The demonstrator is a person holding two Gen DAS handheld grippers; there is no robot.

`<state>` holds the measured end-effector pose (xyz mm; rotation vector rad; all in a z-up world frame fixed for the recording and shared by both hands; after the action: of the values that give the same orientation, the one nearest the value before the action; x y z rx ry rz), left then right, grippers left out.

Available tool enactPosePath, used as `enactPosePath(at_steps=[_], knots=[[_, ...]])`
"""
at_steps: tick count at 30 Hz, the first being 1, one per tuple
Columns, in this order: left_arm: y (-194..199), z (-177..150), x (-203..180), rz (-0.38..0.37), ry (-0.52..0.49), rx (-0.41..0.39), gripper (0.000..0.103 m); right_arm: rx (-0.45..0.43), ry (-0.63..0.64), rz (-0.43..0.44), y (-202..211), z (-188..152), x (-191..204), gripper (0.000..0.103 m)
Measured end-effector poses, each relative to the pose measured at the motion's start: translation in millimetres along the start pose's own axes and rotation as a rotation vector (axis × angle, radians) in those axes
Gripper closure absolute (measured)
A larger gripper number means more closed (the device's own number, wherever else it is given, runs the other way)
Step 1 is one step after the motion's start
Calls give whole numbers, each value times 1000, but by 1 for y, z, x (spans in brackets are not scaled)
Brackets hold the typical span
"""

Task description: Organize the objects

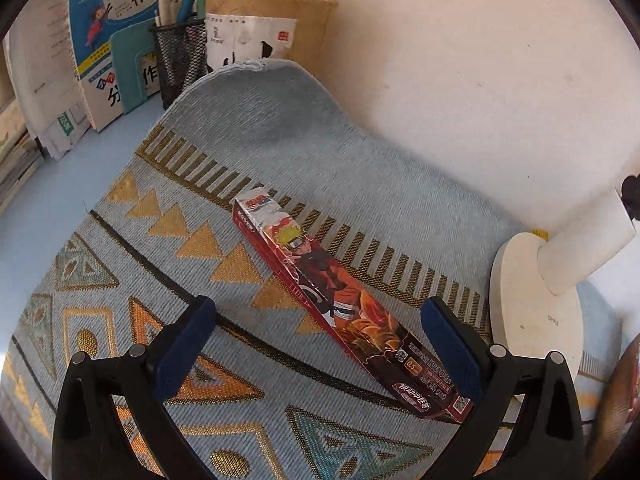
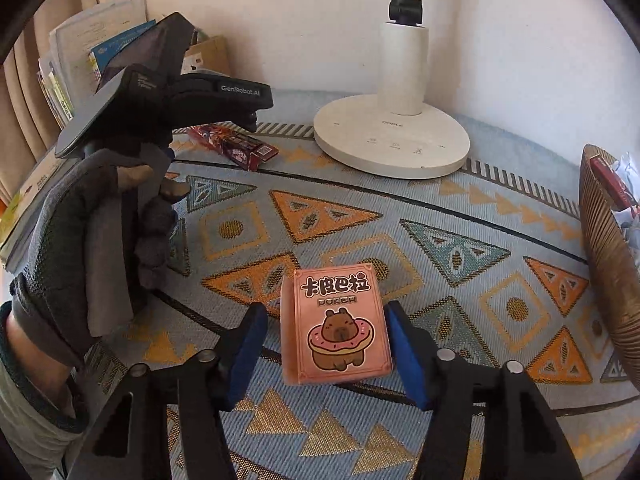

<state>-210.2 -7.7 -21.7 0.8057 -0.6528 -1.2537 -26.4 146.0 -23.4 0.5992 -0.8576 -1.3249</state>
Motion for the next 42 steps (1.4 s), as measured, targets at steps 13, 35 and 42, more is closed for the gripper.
enactPosePath(at_steps=[13,35,42], knots=[[45,-54,-13,-224,-345,-26,77,16,-19,41,41,-37,-20,63],[122,-161,-53,-343,-719,-44,87,-9,30,-27,88,-104,-35,63],[174,-149,-100,-440,-757,-117,89,-208,-124,16,178,-65,-88,63]])
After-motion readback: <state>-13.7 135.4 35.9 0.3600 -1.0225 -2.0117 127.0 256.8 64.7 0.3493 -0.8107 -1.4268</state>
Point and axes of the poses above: each gripper's, at about its wrist camera, not at the fingertips, and y roughly against the way its jaws point, x to its left, z to its top, the point moved 4 cm from there along -y, roughly the way its jaws point, and after that the axes turned 15 degrees about -y, right-handed, at the moved point
